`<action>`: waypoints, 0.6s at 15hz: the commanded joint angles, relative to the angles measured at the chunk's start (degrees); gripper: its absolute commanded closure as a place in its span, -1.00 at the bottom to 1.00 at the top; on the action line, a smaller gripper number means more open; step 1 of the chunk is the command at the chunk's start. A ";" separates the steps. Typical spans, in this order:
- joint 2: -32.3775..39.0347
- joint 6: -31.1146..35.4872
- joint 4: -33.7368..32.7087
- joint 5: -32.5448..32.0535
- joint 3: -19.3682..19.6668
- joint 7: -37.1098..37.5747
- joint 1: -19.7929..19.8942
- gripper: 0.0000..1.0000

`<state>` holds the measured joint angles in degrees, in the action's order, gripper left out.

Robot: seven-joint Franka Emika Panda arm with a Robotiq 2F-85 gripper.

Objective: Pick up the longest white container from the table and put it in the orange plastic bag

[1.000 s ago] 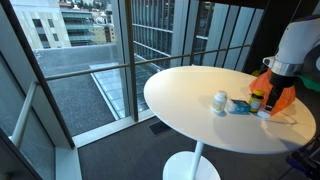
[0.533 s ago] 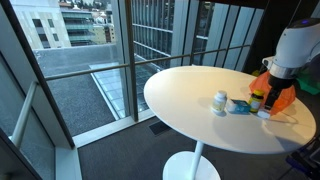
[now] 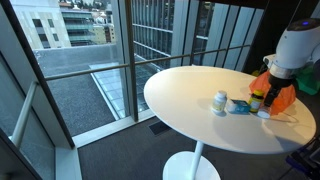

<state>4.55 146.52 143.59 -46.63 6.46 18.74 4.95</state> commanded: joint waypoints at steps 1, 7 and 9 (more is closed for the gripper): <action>-0.02 -0.91 -0.82 -3.81 0.58 4.20 -0.35 -1.00; 0.01 -1.18 -0.82 -4.24 0.54 6.05 -0.23 0.20; -0.03 -1.16 -0.81 -3.87 0.57 5.95 -0.17 0.50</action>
<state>4.55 146.36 143.50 -49.38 6.67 23.14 4.95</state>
